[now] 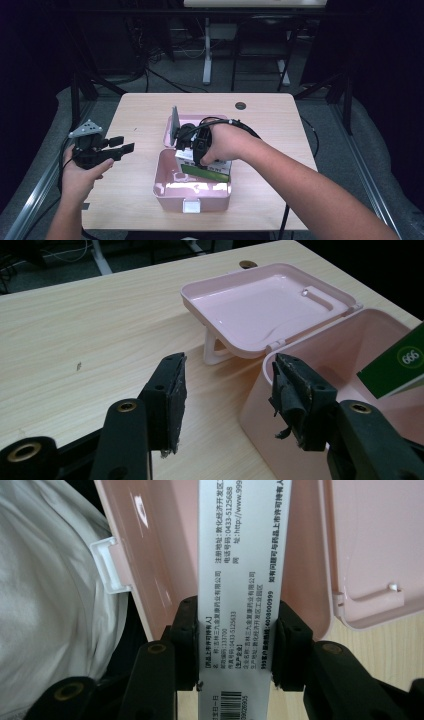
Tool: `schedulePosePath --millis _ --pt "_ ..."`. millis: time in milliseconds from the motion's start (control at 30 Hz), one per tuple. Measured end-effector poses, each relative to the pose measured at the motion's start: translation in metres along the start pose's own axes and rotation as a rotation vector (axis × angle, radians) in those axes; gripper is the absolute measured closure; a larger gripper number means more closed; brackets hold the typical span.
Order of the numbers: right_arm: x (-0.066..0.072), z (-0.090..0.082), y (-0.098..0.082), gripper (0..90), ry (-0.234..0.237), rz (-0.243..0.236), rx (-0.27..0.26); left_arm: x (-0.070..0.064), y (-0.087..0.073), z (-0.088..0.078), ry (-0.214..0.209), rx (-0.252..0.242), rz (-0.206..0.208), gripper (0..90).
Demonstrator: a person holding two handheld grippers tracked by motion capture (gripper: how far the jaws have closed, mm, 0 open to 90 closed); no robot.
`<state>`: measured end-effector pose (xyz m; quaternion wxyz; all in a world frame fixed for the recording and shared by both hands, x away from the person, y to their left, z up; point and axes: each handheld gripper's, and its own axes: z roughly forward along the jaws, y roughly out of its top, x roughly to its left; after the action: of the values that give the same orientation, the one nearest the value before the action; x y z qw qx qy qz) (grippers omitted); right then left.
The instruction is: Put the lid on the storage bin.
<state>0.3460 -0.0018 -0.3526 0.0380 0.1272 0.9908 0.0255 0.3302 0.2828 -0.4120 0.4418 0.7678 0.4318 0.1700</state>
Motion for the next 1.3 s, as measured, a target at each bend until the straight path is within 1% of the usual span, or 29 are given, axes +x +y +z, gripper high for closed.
schedulePosePath --millis 100,233,400,433,533,600,633,667,800,933,1000,1033,1100,1200,1300 --pt "0.006 0.001 0.001 61.4 0.005 -0.033 -0.004 0.000 -0.001 0.001 0.003 0.000 -0.004 47.6" --pt "0.011 0.001 0.002 61.4 0.005 -0.062 0.000 0.000 -0.001 0.002 0.004 0.003 -0.008 47.6" --pt "0.015 0.004 0.000 61.3 0.020 -0.064 -0.007 0.000 -0.001 0.003 -0.001 0.010 -0.001 47.6" --pt "0.015 0.005 0.000 61.4 0.019 -0.068 -0.006 -0.001 -0.002 0.004 0.003 0.004 -0.002 47.6" --pt "0.016 0.007 -0.002 61.4 0.017 -0.081 0.002 -0.001 -0.002 0.004 0.002 0.012 -0.002 47.6" --pt "0.016 0.009 -0.003 61.3 0.016 -0.081 0.006 0.000 -0.002 0.005 0.002 0.011 -0.001 47.6" --pt "0.016 0.009 -0.003 61.4 0.014 -0.089 0.009 0.000 -0.002 0.006 0.004 0.013 -0.003 47.6" --pt "0.016 0.010 -0.004 61.4 0.012 -0.094 0.002 0.000 -0.002 0.005 0.000 0.020 -0.002 47.6" --pt "0.016 0.012 -0.006 61.4 0.026 -0.084 -0.007 0.001 -0.003 0.007 0.002 0.020 -0.005 47.6" --pt "0.017 0.015 -0.007 61.3 0.022 -0.095 -0.005 0.001 -0.004 0.008 0.004 0.024 -0.007 47.6" --pt "0.016 0.017 -0.007 61.4 0.024 -0.093 -0.008 0.000 -0.004 0.008 0.005 0.021 -0.007 47.5" --pt "0.016 0.018 -0.008 61.3 0.022 -0.102 -0.005 0.000 -0.004 0.008 0.006 0.020 -0.008 47.6" --pt "0.017 0.019 -0.008 61.3 0.022 -0.103 0.000 0.000 -0.004 0.008 0.005 0.020 -0.008 47.6" --pt "0.016 0.021 -0.008 61.3 0.033 -0.097 -0.012 0.001 -0.004 0.008 0.004 0.023 -0.004 47.5" --pt "0.016 0.025 -0.009 61.4 0.038 -0.096 -0.003 0.001 -0.004 0.009 0.005 0.023 -0.007 47.6"
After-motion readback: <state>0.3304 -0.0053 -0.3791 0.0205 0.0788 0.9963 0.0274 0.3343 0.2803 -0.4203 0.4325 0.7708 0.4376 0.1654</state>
